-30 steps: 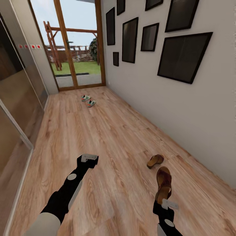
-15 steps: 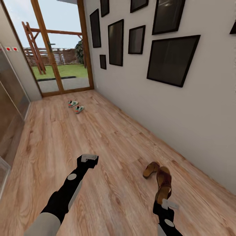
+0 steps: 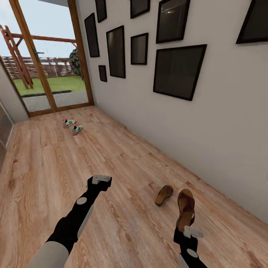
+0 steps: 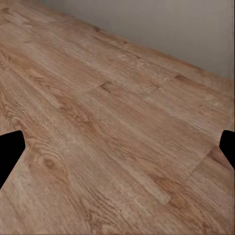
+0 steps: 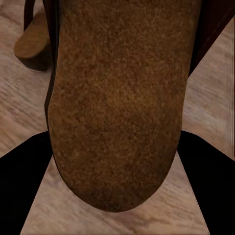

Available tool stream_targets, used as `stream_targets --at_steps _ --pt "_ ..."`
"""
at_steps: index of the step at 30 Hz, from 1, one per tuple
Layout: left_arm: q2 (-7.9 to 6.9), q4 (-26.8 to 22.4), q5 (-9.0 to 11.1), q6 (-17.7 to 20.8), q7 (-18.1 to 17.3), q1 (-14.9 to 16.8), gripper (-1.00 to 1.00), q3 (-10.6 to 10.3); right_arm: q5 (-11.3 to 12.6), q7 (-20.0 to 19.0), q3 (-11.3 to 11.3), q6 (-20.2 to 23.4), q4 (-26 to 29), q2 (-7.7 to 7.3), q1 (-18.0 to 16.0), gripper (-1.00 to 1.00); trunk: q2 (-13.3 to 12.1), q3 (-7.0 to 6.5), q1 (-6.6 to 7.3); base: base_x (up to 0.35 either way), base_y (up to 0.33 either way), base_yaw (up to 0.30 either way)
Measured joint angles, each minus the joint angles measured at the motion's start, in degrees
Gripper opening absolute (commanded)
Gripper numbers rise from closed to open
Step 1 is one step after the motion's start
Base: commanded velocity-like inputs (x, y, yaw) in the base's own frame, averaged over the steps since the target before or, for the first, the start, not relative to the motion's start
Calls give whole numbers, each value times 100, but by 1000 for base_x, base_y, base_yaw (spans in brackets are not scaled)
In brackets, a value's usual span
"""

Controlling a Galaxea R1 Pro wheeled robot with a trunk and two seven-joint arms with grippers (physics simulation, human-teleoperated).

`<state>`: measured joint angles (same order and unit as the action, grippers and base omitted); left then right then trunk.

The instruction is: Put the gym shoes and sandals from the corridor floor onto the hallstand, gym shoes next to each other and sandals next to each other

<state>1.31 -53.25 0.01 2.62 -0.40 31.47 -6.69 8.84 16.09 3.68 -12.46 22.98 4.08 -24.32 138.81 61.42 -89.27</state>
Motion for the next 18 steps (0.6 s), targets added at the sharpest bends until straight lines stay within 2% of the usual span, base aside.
stream_targets --at_steps 18 --pt "-1 0 4 0 0 0 100 0 3 -1 1 1 -1 0 1 -100 0 -125 0 0 0 -221"
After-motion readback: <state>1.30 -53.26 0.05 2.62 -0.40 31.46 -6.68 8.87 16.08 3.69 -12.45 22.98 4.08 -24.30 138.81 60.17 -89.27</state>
